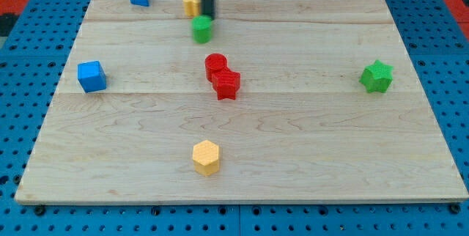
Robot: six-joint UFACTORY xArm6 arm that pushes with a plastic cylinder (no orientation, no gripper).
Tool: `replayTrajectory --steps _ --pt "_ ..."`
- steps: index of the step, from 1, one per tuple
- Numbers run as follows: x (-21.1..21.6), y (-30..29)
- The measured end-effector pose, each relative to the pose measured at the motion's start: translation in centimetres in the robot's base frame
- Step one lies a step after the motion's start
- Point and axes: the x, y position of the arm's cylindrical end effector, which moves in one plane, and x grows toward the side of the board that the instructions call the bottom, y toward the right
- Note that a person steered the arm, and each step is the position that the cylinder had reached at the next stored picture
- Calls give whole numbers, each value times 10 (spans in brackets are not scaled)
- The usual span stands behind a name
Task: Place green circle to the right of the blue cube
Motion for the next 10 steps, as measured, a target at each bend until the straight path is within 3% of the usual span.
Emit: replayTrajectory --steps 1,3,4,5,7,8,9,10 --pt "48 -42" --pt "45 -11" --pt "32 36" --pt "54 41" --pt "95 -76" --pt "95 -82" --pt "71 -56" --pt "-1 29"
